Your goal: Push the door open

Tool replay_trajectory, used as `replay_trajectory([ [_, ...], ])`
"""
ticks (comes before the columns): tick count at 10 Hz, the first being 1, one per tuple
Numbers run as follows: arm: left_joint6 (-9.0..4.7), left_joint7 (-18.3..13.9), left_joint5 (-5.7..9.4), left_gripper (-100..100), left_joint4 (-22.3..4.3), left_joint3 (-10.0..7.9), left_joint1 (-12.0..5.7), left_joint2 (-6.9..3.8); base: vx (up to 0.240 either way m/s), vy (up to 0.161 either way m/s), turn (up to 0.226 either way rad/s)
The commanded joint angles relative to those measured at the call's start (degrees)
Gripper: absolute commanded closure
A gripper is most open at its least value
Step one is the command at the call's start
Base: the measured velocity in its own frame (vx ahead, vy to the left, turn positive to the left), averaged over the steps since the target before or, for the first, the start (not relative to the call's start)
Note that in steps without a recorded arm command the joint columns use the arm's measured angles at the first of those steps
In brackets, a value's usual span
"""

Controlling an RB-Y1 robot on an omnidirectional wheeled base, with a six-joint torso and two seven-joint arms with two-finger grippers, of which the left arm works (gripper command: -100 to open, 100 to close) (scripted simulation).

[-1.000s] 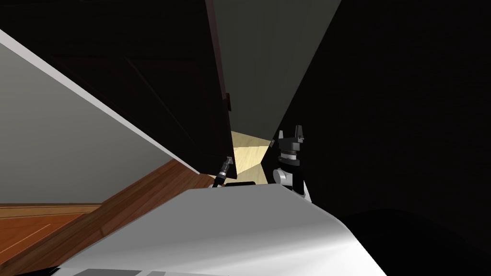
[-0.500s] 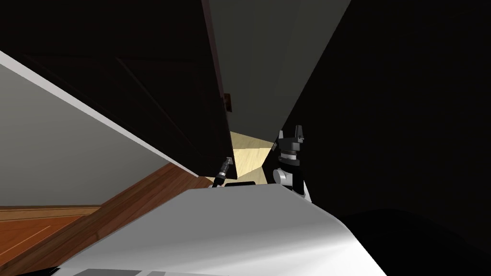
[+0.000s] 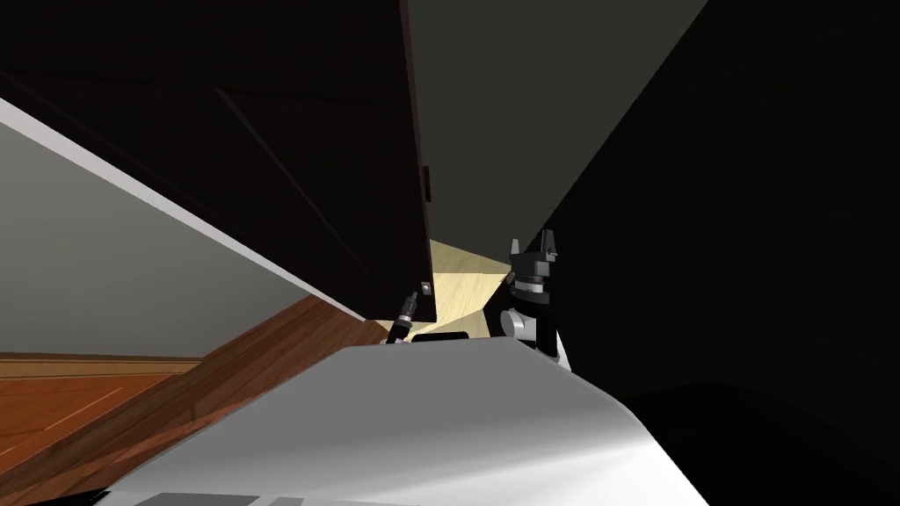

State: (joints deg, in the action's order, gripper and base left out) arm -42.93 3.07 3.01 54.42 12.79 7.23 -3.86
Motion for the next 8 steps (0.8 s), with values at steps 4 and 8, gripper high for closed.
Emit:
replay_trajectory([
  [4, 0.74, -0.20, 0.40, -100, 1.63, 0.38, 1.20, 1.07, -0.226, -0.050, 0.042],
  [8, 0.23, -0.05, 0.56, -100, 0.88, 0.09, 0.87, 1.03, -0.017, -0.041, 0.001],
])
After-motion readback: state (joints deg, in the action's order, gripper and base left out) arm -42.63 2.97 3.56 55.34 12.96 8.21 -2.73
